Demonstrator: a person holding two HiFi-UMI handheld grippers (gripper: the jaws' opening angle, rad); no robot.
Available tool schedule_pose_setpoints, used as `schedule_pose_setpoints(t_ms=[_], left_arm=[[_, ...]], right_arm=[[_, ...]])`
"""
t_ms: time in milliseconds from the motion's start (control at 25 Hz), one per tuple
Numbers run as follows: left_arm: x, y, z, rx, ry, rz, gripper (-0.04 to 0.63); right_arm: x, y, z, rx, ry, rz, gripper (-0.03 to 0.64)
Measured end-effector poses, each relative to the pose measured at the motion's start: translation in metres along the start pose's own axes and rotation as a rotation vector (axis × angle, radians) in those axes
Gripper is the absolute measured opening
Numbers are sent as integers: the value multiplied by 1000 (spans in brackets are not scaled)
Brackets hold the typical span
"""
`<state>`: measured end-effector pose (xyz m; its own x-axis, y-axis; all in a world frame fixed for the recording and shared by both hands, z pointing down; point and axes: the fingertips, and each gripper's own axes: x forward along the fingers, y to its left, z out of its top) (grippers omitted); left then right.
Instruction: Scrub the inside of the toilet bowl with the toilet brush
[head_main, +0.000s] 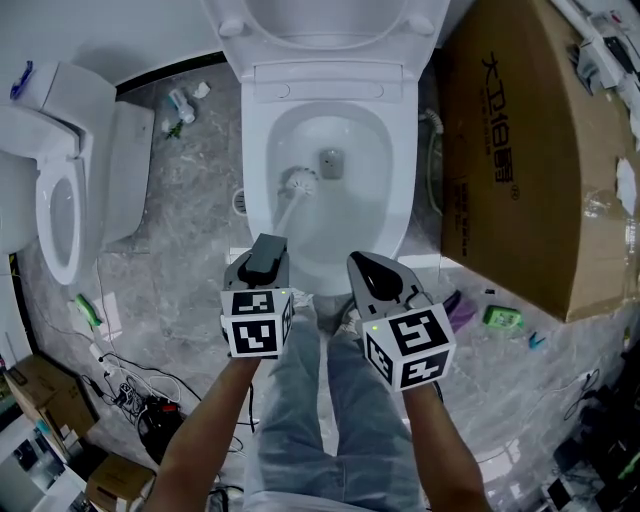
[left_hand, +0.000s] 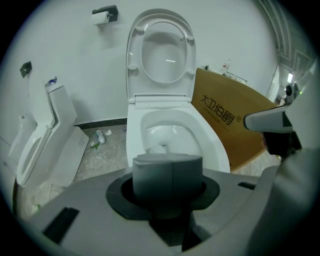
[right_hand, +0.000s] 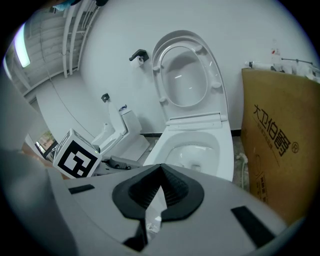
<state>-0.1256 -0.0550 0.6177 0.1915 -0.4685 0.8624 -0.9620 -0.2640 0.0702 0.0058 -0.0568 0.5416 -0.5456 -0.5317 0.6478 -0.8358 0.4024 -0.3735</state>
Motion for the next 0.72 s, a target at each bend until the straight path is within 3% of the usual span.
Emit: schedule_pose_setpoints(t_ms=[320, 720], left_arm=[[-10, -25, -30, -31, 34, -17, 158], [-6, -57, -40, 16, 62, -76, 158]], right_arm=[[-5, -5, -6, 7, 0, 5, -3], [-7, -13, -2, 16, -8, -8, -3]])
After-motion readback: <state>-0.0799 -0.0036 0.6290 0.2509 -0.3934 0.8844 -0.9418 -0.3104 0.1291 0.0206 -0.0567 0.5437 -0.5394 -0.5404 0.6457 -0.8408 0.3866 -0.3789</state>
